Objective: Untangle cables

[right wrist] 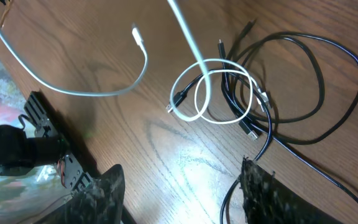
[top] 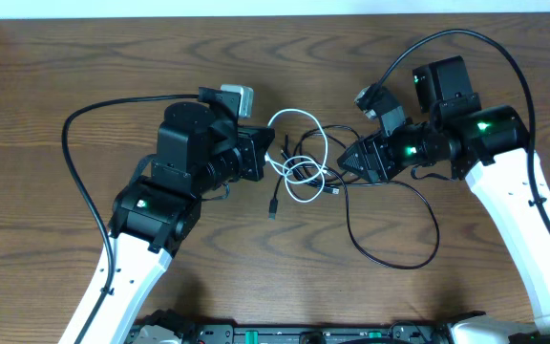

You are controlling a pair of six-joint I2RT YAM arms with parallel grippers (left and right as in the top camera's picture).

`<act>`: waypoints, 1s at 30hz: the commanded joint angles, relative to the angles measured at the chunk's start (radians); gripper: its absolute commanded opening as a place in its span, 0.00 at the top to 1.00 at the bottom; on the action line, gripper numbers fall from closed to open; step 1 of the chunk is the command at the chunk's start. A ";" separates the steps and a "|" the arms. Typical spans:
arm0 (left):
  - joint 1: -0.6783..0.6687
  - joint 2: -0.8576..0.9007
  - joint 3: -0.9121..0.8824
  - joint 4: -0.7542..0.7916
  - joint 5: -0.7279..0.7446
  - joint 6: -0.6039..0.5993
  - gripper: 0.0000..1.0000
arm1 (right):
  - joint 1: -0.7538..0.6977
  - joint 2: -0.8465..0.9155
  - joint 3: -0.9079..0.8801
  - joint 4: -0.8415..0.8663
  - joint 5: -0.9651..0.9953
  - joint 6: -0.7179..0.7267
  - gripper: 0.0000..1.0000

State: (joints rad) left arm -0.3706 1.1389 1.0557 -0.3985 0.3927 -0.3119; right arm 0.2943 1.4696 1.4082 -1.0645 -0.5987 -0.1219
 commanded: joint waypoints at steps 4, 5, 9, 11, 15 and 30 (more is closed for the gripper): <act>-0.002 -0.002 0.029 0.072 0.235 -0.066 0.93 | 0.008 -0.011 0.003 0.012 -0.011 -0.014 0.43; -0.002 -0.002 0.029 0.087 0.272 -0.072 0.93 | 0.008 -0.011 0.003 0.021 -0.011 -0.014 0.43; -0.002 -0.002 0.029 0.140 0.383 -0.103 0.93 | 0.008 -0.011 0.003 0.080 -0.003 -0.014 0.44; -0.001 -0.002 0.029 0.172 0.438 -0.113 0.93 | 0.008 -0.011 0.003 0.113 0.039 -0.014 0.49; -0.001 -0.011 0.029 0.187 0.472 -0.111 0.93 | 0.008 -0.011 0.003 0.130 0.236 0.005 0.99; 0.388 -0.032 0.029 -0.150 0.453 0.005 0.93 | -0.147 -0.011 -0.004 -0.030 0.922 0.364 0.95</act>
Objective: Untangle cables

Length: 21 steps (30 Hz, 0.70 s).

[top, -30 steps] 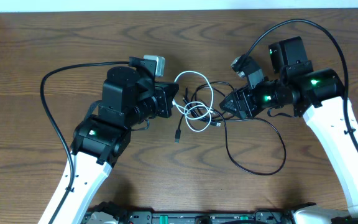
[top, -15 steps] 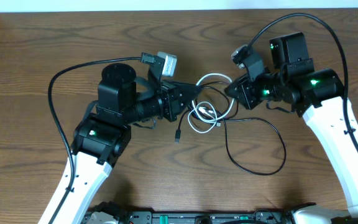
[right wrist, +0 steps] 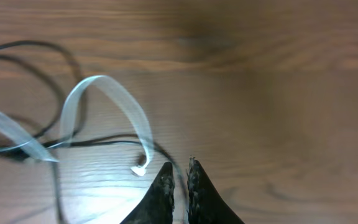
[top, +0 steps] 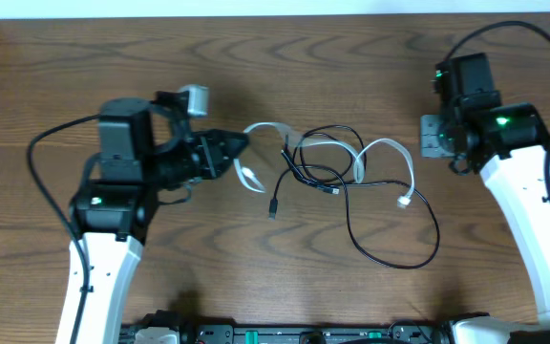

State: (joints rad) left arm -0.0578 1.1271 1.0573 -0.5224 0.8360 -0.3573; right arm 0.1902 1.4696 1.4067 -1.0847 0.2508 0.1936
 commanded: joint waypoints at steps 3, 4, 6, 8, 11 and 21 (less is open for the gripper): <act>0.133 -0.020 0.027 -0.054 0.021 0.050 0.93 | -0.076 -0.011 -0.003 -0.016 -0.005 0.090 0.95; 0.133 -0.020 0.027 -0.055 0.037 0.050 0.93 | -0.079 -0.011 -0.003 -0.008 -0.060 0.090 0.93; 0.119 -0.020 0.027 -0.056 0.066 0.050 0.92 | -0.079 -0.011 -0.003 0.019 -0.281 0.049 0.88; 0.103 -0.020 0.027 -0.053 0.066 0.051 0.93 | -0.065 -0.011 -0.003 0.034 -0.484 -0.080 0.85; 0.070 -0.020 0.027 -0.034 0.066 0.051 0.93 | -0.009 -0.005 -0.005 0.030 -0.698 -0.315 0.64; 0.066 -0.093 0.028 -0.006 0.074 0.049 0.93 | 0.147 0.055 -0.095 0.135 -0.723 -0.415 0.32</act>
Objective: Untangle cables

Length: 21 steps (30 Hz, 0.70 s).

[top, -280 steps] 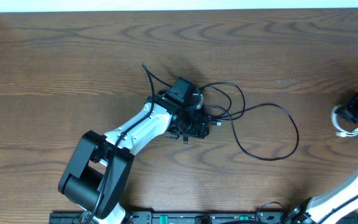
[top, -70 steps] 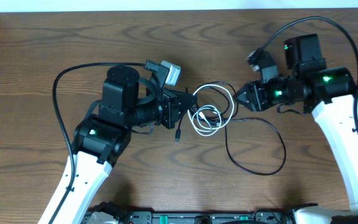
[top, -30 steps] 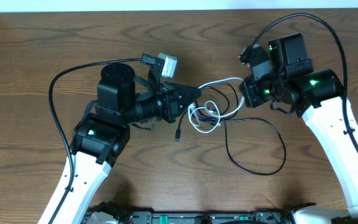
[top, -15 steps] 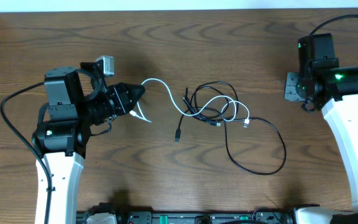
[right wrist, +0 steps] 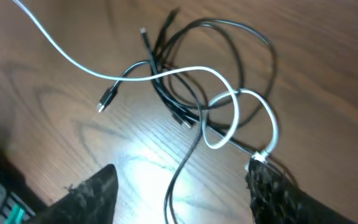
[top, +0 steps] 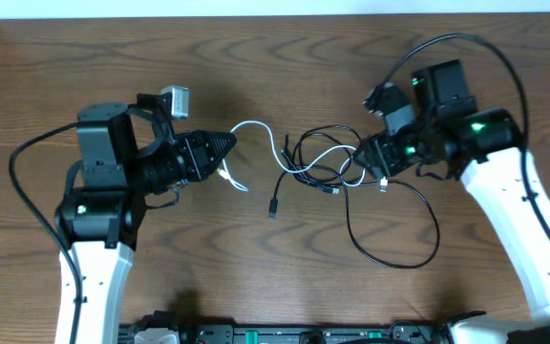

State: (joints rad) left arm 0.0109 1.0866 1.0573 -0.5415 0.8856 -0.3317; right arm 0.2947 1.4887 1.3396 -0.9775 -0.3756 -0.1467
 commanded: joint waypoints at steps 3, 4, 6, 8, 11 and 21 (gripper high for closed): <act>-0.002 -0.099 0.028 0.021 0.024 0.021 0.92 | 0.100 0.061 -0.035 0.096 -0.133 -0.105 0.27; -0.002 -0.121 0.028 0.027 0.024 0.019 0.93 | 0.123 0.068 -0.035 0.130 -0.132 -0.106 0.24; -0.002 -0.149 0.028 0.035 0.024 0.002 0.93 | 0.153 0.072 -0.035 0.174 -0.133 -0.126 0.20; -0.002 -0.178 0.028 0.059 0.039 -0.042 0.93 | 0.200 0.076 -0.035 0.234 -0.133 -0.163 0.18; -0.002 -0.187 0.028 0.111 0.111 -0.084 0.93 | 0.240 0.079 -0.036 0.293 -0.133 -0.173 0.16; -0.002 -0.187 0.028 0.256 0.255 -0.213 0.92 | 0.302 0.117 -0.036 0.372 -0.122 -0.172 0.42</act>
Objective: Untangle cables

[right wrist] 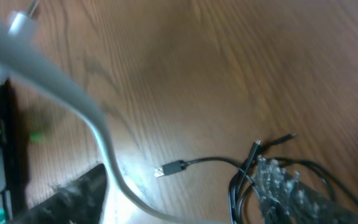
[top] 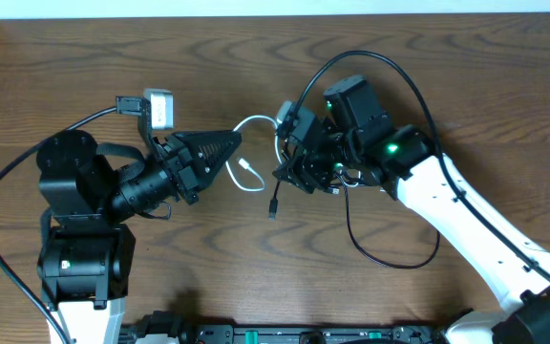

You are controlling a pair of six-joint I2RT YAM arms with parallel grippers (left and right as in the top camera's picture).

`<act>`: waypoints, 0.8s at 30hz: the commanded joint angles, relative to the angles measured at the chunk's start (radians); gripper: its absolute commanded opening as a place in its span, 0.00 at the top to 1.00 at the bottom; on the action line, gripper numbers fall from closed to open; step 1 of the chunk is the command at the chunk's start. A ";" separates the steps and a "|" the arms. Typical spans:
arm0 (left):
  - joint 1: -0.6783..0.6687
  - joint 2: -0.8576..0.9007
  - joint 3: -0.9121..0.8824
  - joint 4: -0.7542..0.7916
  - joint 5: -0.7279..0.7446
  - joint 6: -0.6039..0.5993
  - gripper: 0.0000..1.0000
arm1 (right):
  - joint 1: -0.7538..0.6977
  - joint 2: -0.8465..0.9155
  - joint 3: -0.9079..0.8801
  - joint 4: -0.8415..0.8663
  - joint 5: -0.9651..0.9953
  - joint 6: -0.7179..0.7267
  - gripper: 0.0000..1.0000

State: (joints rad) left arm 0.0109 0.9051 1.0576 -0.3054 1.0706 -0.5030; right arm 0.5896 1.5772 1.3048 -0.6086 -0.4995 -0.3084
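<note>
The white cable (top: 253, 121) runs from the tip of my left gripper (top: 234, 142) over to the black cable tangle (top: 327, 177), with a small loop (top: 249, 180) hanging below the tip. That gripper's fingers taper to a point, shut on the white cable. My right gripper (top: 289, 168) is over the tangle's left side and open. In the right wrist view the white cable (right wrist: 95, 130) passes blurred between the fingers (right wrist: 73, 196) of the gripper (right wrist: 185, 196), close beside a black USB plug (right wrist: 171, 168) and the black strands (right wrist: 244, 183).
A large black loop (top: 394, 250) of the cable lies toward the front right. A loose black plug (top: 272, 206) points toward the front edge. Both arms' own black supply cables arch over the table at left and right.
My right gripper, still open, has moved from the tangle's right side to its left side. The white cable no longer shows across the tangle. The left gripper holds at about the same place.
First both grippers were close on the tangle, a white loop lying among the black strands. Then my left gripper stood further left with the white cable drawn out, the right one shut far right. The right gripper then came back open, now over the tangle's left.
</note>
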 commanded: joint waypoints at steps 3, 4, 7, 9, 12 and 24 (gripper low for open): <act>-0.002 -0.005 0.027 0.020 0.071 -0.042 0.93 | 0.007 0.034 -0.002 0.003 0.045 -0.010 0.48; -0.002 -0.005 0.027 0.020 0.071 -0.042 0.93 | 0.007 0.034 -0.002 0.004 0.055 -0.010 0.52; -0.002 -0.005 0.027 0.020 0.070 -0.041 0.93 | 0.007 0.034 -0.002 0.001 0.068 -0.001 0.84; -0.001 -0.003 0.027 0.020 0.069 -0.041 0.93 | 0.007 0.034 -0.002 -0.004 0.068 0.002 0.90; -0.001 -0.001 0.027 0.020 0.063 -0.035 0.93 | 0.007 0.034 -0.002 -0.023 0.075 0.002 0.99; -0.001 0.037 0.026 -0.255 -0.203 0.172 0.73 | -0.032 0.031 0.002 -0.102 0.681 0.315 0.99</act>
State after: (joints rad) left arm 0.0109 0.9245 1.0615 -0.4835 1.0275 -0.4229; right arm 0.5819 1.6112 1.3048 -0.7006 -0.0738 -0.1207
